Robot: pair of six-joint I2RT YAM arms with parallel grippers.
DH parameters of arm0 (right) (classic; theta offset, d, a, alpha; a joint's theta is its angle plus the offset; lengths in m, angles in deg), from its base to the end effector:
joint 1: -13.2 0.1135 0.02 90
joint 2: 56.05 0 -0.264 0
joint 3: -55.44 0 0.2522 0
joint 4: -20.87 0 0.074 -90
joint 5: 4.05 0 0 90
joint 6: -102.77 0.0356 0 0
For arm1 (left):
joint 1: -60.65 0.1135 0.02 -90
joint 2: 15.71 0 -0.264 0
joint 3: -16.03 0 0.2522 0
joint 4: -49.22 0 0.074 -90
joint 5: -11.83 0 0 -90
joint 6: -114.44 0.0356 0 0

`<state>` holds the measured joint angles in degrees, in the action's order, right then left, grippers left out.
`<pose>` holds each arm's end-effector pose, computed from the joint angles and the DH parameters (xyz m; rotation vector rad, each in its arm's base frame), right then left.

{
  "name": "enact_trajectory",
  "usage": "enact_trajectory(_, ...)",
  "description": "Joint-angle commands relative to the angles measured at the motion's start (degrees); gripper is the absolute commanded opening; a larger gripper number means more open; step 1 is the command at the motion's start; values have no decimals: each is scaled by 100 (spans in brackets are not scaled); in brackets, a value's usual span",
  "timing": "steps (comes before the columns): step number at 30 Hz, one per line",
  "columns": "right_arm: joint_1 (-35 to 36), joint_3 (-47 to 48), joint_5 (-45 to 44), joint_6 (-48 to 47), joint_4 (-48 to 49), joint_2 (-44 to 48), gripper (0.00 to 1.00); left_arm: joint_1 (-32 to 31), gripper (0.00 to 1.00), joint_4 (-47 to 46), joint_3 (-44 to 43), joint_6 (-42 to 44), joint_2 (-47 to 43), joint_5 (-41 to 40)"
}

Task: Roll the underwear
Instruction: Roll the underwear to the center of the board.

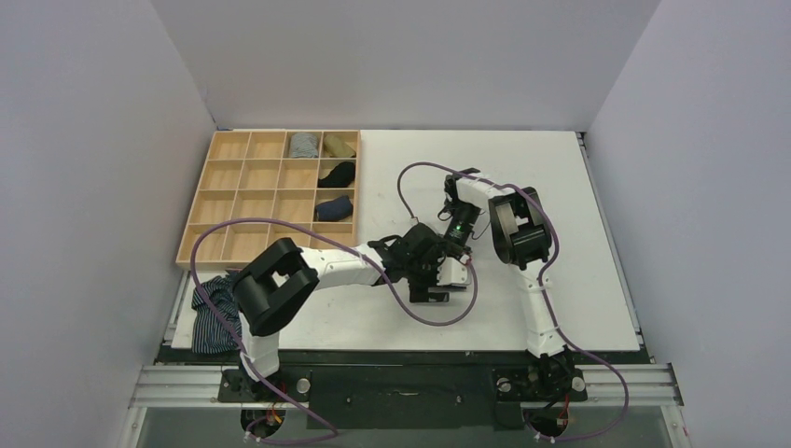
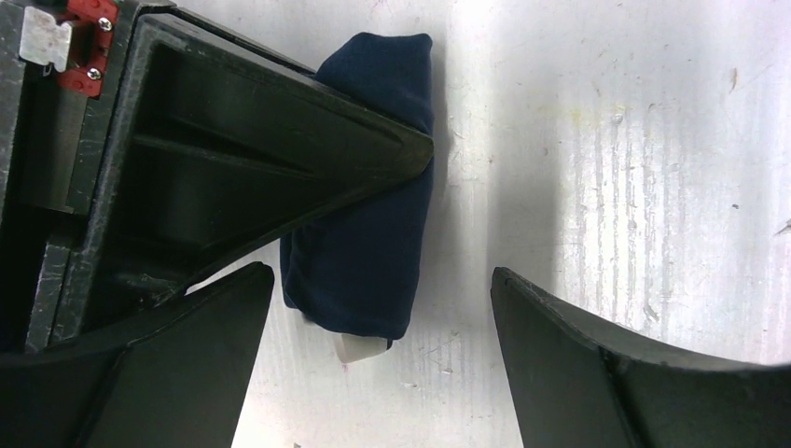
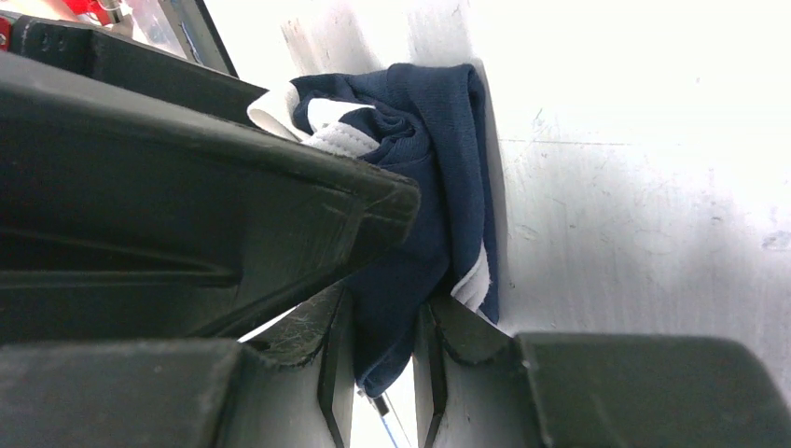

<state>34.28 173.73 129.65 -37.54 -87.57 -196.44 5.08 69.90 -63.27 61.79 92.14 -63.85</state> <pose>0.3571 0.1640 0.1111 1.1136 -2.1602 -1.1569 0.2151 -0.3294 0.1621 1.8481 1.5991 -0.4464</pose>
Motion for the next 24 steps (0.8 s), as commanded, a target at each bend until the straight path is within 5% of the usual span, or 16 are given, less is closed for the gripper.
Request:
enact_trajectory(1, 58, 84, -112, -98, 468, -178, 0, -28, 85, -206, -257, 116, 92, -31)
enact_trajectory(8, 61, -3, -80, -129, 473, -156, 0, -117, 81, -147, -405, 116, 254, -15)
enact_trajectory(24, 55, -225, 33, -284, 462, -23, 0, -162, 55, 126, -634, 75, 521, 146)
